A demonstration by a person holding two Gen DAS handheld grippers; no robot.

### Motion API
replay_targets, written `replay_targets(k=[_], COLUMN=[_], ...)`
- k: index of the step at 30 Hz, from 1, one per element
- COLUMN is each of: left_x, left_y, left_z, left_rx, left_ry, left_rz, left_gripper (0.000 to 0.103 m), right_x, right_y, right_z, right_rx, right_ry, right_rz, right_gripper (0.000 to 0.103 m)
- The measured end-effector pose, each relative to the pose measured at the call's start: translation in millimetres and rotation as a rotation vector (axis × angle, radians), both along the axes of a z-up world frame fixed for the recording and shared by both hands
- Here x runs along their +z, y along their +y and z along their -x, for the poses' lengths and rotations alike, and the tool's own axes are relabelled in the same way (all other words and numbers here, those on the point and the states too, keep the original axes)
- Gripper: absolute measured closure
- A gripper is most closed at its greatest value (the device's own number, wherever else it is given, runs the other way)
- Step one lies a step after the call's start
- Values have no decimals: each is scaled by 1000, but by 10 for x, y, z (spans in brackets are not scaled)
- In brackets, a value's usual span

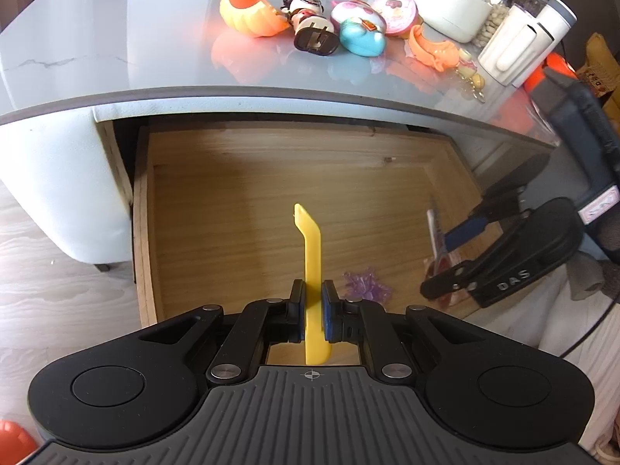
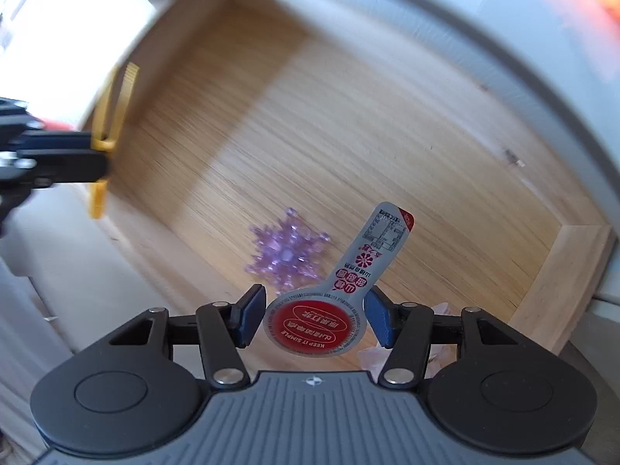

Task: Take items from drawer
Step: 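Lift the red-white tag with the right tool while the left tool carries the stick to the counter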

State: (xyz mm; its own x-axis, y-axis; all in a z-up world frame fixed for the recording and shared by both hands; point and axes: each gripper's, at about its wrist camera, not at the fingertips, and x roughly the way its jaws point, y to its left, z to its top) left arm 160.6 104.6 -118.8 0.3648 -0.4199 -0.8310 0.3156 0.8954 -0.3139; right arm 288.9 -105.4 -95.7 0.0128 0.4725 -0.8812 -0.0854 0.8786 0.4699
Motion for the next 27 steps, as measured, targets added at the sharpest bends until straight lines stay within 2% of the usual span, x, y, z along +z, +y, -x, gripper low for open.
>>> replay_targets(k=[6,10,13,16,19,22,24,27], left_x=[-13,98,319,619,950,1118,1091,870], left_y=[75,178,279,358,368,369,330,201], left_z=[9,2,-36,-186,-463,-760,-982,-1357], left_rx=[35,80,140,218,293,340,364,372], left_ry=[-22,-86,-152,-210,-260,-300,-273,-204], left_rz=[-3,44,102,154,113,47,8,-26], left_gripper=[93,93,93,93,93,93,93,93], right_x=[358,519,549,520,520,546,479,417], right_y=[-317,-493,-612,-699,-772,-857,-832,-834], right_z=[331,465,648,761,866,938,972,1021], right_rx=[-184,-314,-388,-443,-472,-487,-502,-515], right_ry=[-115,-248,-331,-367,-413,-440,-439,-435], right_rz=[-101,-88,-112,-143,-148,-166,-170,-168], right_gripper=[47,47,47,47,47,47,47,47])
